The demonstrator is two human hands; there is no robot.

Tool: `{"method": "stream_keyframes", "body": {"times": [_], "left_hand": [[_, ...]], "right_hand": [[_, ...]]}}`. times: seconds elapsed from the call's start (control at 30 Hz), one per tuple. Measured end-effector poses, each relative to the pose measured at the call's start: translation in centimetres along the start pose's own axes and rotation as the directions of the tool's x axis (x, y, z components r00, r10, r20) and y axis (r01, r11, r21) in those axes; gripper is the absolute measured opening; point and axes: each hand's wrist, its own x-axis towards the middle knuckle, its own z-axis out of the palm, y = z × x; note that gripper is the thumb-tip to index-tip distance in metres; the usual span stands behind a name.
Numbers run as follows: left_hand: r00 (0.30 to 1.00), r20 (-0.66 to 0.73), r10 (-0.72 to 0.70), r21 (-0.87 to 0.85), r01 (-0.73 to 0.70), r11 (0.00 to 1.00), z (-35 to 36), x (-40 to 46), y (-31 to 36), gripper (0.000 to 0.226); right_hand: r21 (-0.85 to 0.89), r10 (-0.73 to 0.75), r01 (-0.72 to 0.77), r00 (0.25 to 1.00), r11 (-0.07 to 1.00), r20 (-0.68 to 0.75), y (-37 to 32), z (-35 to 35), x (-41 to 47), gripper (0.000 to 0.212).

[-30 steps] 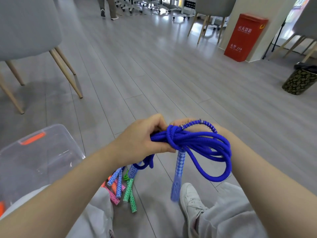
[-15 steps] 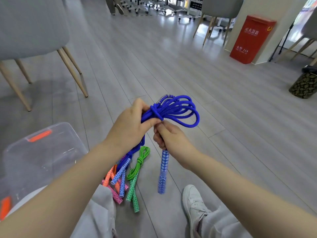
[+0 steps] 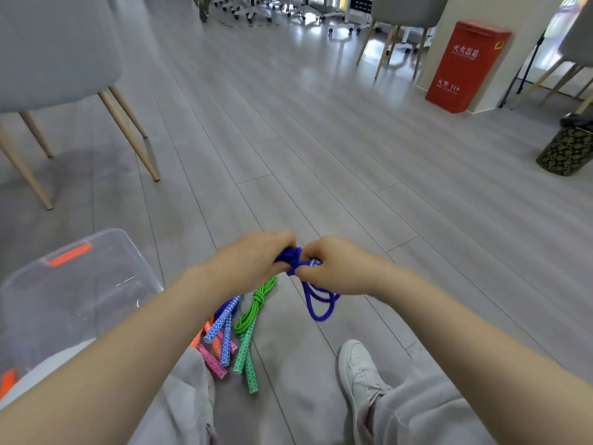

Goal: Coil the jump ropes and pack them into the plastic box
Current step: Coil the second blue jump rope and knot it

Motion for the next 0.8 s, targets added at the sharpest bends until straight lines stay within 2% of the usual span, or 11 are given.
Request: {"method": "stream_keyframes", "body": {"times": [0.13,0.2,0.27,0.33,0.4,0.47,0.57,0.63,0.7,0.8], "left_hand": [[0.985,0.15,0.09,-0.092,-0.077,0.993,0.2,-0.2,0.1,0.021],[0.973,0.202,0.11,-0.152,-0.08,0.985,0.0,-0.1,0.1,0.019],[0.97,0.213,0.119,-0.255,-0.062,0.965,-0.7,-0.4,0.7,0.016],[0.964,0.229,0.135,-0.415,-0.029,0.909,-1.3,-0.8,1.6,0.015],[0.948,0.263,0.179,-0.601,0.015,0.799,-1.7,-1.5,2.9,0.016],[0.945,0.24,0.223,-0.741,0.03,0.671,-1.8,-1.9,4.2,0.017],[0.972,0.134,0.194,-0.863,0.018,0.506,-2.2,-1.8,4.7,0.016],[0.992,0.056,0.11,-0.895,0.001,0.446,-2.5,-1.5,4.4,0.014],[0.999,-0.034,0.004,-0.904,-0.033,0.427,-2.7,-1.2,4.1,0.012],[0.984,-0.116,-0.133,-0.94,-0.065,0.334,-2.6,-0.7,3.5,0.019]], "right_hand": [[-0.29,-0.196,0.176,0.98,0.941,-0.041,0.6,-1.0,-0.5,0.019],[-0.337,-0.267,0.244,0.963,0.909,-0.022,1.0,-1.5,-0.4,0.021],[-0.257,-0.298,0.286,0.954,0.923,-0.01,1.5,-2.2,-0.3,0.023],[-0.097,-0.248,0.241,0.966,0.966,-0.078,2.0,-3.3,-0.5,0.024],[0.029,-0.191,0.197,0.97,0.98,-0.149,2.9,-4.2,-0.3,0.024],[0.137,-0.172,0.192,0.974,0.972,-0.146,3.4,-4.5,0.2,0.025],[0.389,-0.149,0.205,0.974,0.898,-0.17,3.1,-3.6,0.3,0.035],[0.589,-0.069,0.181,0.976,0.788,-0.206,3.3,-2.9,0.5,0.036],[0.638,-0.028,0.182,0.969,0.748,-0.244,3.5,-2.3,1.0,0.03],[0.527,-0.006,0.173,0.953,0.832,-0.304,2.9,-1.5,1.8,0.032]]}}
